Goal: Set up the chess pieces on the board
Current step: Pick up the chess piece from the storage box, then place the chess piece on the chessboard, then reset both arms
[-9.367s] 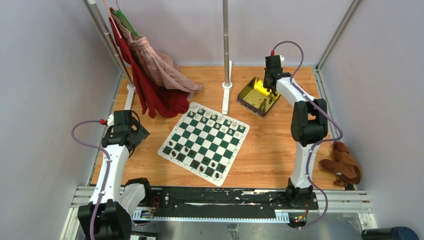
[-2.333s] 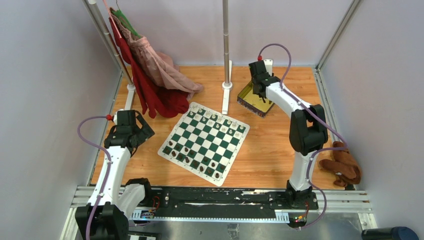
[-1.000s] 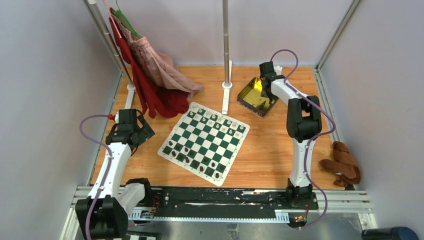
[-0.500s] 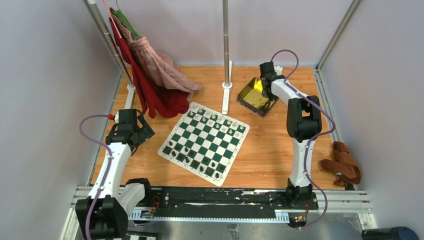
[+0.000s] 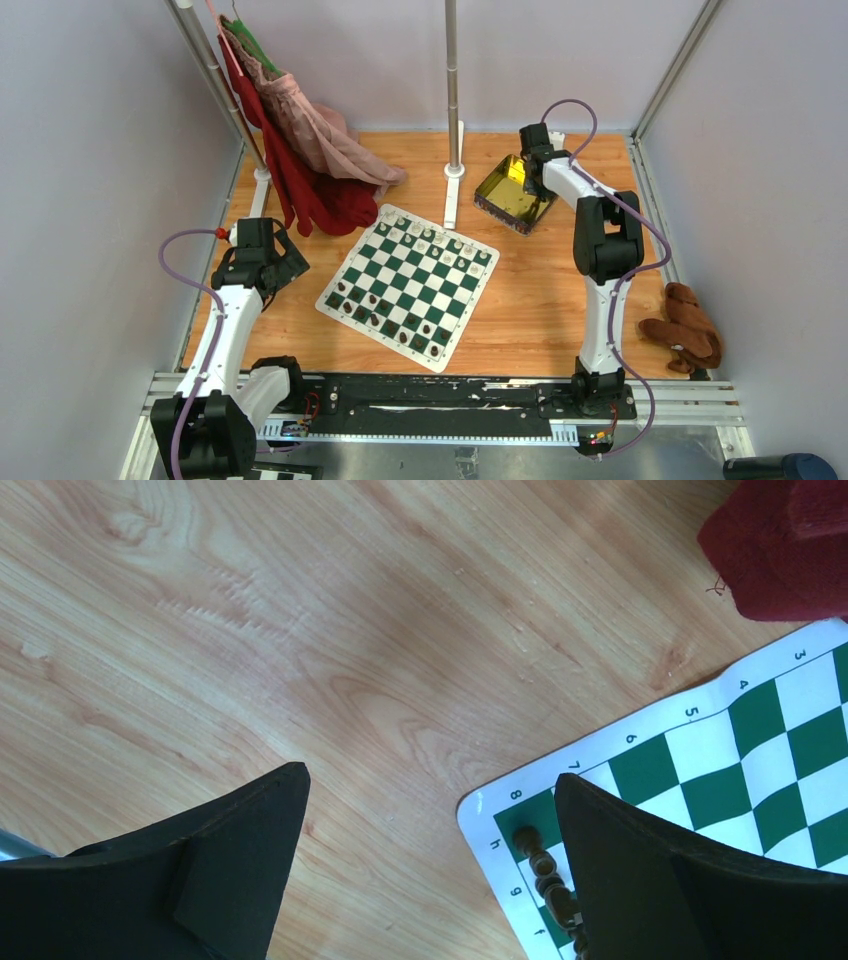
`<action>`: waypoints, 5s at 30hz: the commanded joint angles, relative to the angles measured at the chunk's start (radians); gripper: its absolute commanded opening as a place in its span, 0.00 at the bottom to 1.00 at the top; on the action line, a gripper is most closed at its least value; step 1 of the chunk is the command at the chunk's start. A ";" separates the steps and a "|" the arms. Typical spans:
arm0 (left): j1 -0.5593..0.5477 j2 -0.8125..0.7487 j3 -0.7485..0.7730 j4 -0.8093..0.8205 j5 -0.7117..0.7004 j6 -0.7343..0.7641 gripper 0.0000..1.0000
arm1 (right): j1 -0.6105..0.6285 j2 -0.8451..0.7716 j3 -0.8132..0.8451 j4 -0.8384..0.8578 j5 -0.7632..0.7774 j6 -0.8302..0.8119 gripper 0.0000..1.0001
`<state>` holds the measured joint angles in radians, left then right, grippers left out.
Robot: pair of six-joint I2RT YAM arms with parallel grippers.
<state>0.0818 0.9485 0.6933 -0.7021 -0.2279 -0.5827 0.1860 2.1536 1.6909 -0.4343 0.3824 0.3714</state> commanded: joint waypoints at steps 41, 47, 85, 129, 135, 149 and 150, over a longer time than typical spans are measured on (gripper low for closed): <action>-0.005 -0.041 -0.025 0.065 0.050 -0.003 1.00 | 0.775 -0.339 -0.114 -0.120 -0.154 -0.147 0.00; -0.005 -0.065 -0.035 0.058 0.053 -0.008 1.00 | 0.886 -0.352 -0.197 -0.108 -0.166 -0.132 0.00; -0.006 -0.081 -0.038 0.052 0.067 0.003 1.00 | 1.018 -0.326 -0.447 0.191 -0.251 -0.243 0.00; -0.005 -0.064 -0.038 0.056 0.055 0.003 1.00 | 0.982 -0.325 -0.435 0.206 -0.267 -0.304 0.39; -0.005 -0.070 -0.036 0.053 0.049 0.001 1.00 | 0.979 -0.371 -0.387 0.183 -0.241 -0.317 0.39; -0.005 -0.067 -0.029 0.052 0.047 0.000 1.00 | 0.839 -0.499 -0.313 0.161 -0.087 -0.307 0.39; -0.004 -0.067 -0.029 0.053 0.047 0.000 1.00 | 0.809 -0.504 -0.312 0.161 -0.082 -0.299 0.39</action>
<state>0.0814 0.8890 0.6598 -0.6590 -0.1684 -0.5835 1.0908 1.6974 1.3437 -0.2577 0.2150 0.0586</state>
